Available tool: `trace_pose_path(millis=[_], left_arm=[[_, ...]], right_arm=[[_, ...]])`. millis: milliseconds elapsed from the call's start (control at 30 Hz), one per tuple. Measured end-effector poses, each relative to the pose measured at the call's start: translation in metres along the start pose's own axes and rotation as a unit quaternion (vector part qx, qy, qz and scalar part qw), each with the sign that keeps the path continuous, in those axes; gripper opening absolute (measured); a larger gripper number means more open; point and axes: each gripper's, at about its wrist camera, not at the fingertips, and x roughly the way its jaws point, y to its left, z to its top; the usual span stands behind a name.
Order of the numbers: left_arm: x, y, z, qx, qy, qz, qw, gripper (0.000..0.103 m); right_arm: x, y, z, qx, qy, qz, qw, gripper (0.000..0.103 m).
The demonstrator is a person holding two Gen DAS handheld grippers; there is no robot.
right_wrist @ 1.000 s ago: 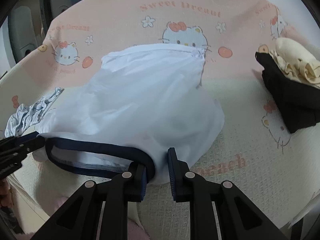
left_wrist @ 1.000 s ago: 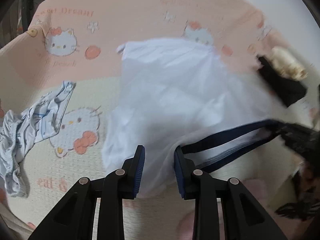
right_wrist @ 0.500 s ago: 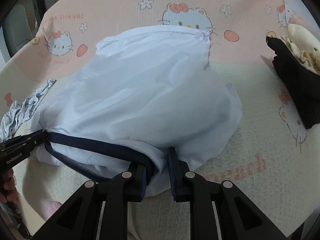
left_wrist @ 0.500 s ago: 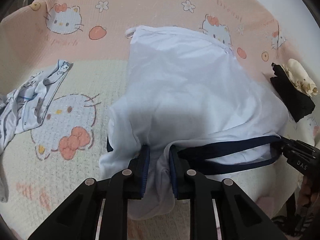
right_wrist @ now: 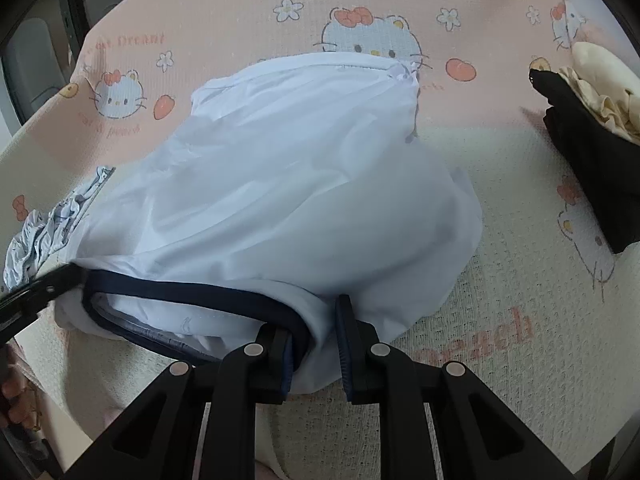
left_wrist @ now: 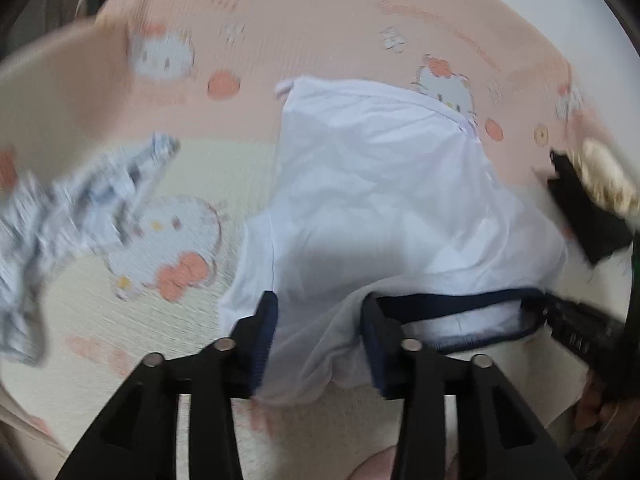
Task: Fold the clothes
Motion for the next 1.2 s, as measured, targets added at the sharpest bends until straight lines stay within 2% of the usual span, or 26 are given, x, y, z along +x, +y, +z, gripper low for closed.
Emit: trace_pose_path(millis=[100,233,367,500,667,733,867,1033,1067,1100,1167,1200], left_arm=[[-0.018,-0.018,0.000,0.050,-0.014,0.013,0.9986,0.039],[-0.029,-0.035,-0.002,0.083,-0.023,-0.003,0.9963,0.039],[-0.023,-0.046,-0.006,0.106,-0.018,-0.027,0.9938,0.039],[0.000,-0.044,-0.010,0.090,0.011,-0.024,0.9956,0.034],[0.019,-0.035,-0.010,0.051,0.033,-0.027,0.9978,0.034],[0.023,-0.037,-0.008,0.059,0.029,-0.011,0.9978,0.034],[0.035,-0.046,-0.008,0.116,0.034,0.036,0.9920,0.034],[0.046,-0.046,-0.009,0.130,0.040,0.033,0.9902,0.034],[0.047,-0.046,-0.009,0.130,0.040,0.031,0.9902,0.034],[0.049,-0.045,-0.009,0.129,0.040,0.030,0.9903,0.034],[0.052,-0.045,-0.006,0.129,0.041,0.028,0.9905,0.034],[0.053,-0.045,-0.006,0.131,0.039,0.027,0.9902,0.034]], right_arm=[[-0.003,0.001,0.000,0.002,-0.003,0.001,1.000,0.017],[-0.008,0.003,0.000,0.000,-0.009,0.006,1.000,0.017],[-0.012,0.006,0.003,-0.006,-0.011,0.010,1.000,0.017],[-0.013,0.005,0.002,-0.007,-0.009,0.012,1.000,0.017],[-0.015,0.007,-0.001,-0.007,-0.009,0.017,1.000,0.017],[-0.015,0.008,-0.002,-0.009,-0.009,0.018,1.000,0.017],[-0.013,0.014,-0.005,-0.026,-0.007,0.005,1.000,0.017],[-0.015,0.017,-0.003,-0.038,-0.017,0.021,0.999,0.018],[-0.015,0.019,-0.001,-0.046,-0.017,0.019,0.999,0.021],[-0.014,0.021,0.000,-0.056,-0.018,0.017,0.998,0.033],[-0.014,0.028,0.002,-0.089,-0.025,0.012,0.996,0.048],[-0.014,0.032,0.002,-0.106,-0.030,0.009,0.994,0.049]])
